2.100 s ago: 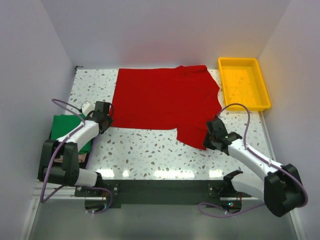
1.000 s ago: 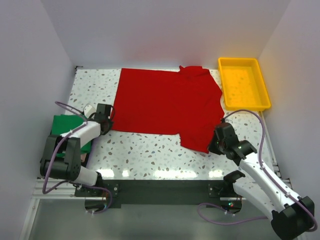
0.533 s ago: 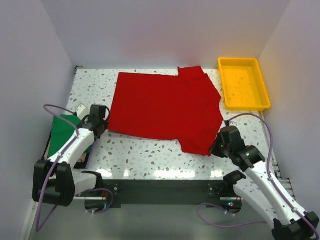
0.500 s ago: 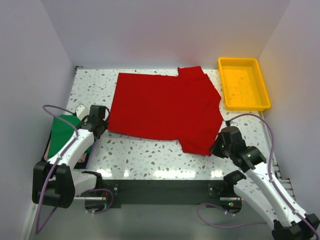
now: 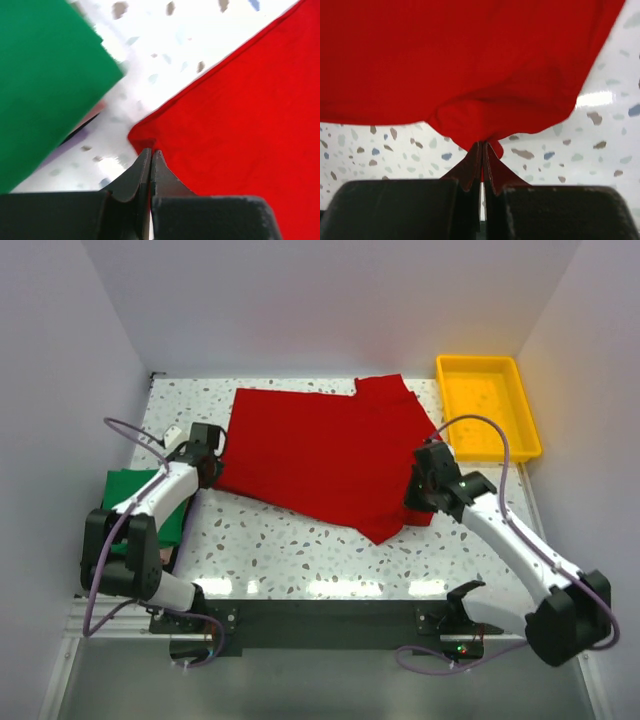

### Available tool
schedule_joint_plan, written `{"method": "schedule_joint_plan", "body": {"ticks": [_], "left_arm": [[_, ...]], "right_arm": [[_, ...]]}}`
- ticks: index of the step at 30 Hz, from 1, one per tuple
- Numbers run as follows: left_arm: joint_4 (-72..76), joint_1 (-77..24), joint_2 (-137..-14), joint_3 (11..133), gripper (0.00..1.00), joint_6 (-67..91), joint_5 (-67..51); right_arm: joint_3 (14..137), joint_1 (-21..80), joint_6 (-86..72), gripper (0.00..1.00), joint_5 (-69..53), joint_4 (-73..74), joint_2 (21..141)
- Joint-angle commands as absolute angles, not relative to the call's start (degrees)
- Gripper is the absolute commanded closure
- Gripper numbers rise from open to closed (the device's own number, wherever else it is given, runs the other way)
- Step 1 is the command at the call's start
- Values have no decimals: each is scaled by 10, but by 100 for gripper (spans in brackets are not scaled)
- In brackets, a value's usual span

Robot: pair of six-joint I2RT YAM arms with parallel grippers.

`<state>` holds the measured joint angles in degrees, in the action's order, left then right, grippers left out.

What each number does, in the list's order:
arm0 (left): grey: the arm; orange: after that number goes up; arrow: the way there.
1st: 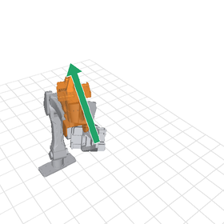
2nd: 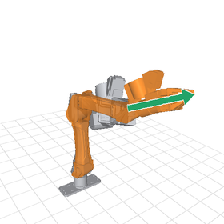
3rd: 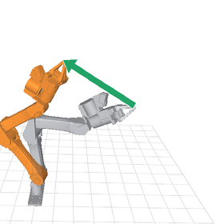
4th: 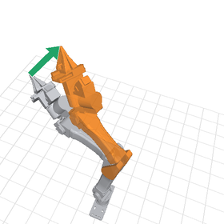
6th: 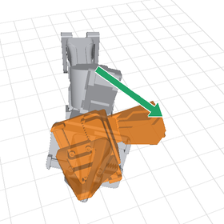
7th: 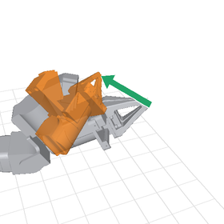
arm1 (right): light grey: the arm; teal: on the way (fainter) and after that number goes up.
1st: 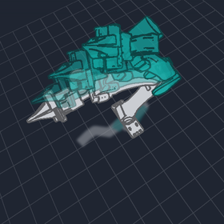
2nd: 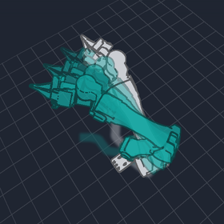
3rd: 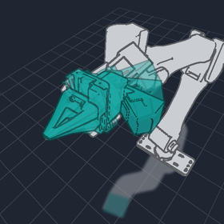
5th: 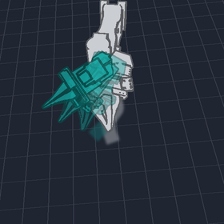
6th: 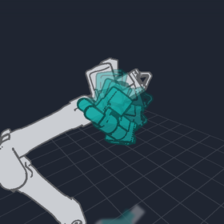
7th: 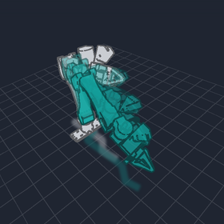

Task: Fold and stack the t-shirts
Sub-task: Fold the tshirt

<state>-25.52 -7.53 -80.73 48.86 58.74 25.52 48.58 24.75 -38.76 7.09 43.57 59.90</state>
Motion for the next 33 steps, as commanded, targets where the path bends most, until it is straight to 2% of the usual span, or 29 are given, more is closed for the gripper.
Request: {"method": "schedule_joint_plan", "body": {"ticks": [1, 10, 19, 33], "left_arm": [[-236, -76, -858, 567, 100, 571, 258], [-252, -76, -990, 686, 100, 570, 256], [-265, -68, -1020, 736, 100, 573, 250], [-265, -43, -1051, 773, 100, 560, 240]], "right_arm": [[554, 248, -346, 100, 99, 358, 687], [688, 210, -306, 100, 69, 312, 880], [759, 137, -287, 100, 26, 316, 918], [819, 89, -288, 100, 1, 323, 973]]}}
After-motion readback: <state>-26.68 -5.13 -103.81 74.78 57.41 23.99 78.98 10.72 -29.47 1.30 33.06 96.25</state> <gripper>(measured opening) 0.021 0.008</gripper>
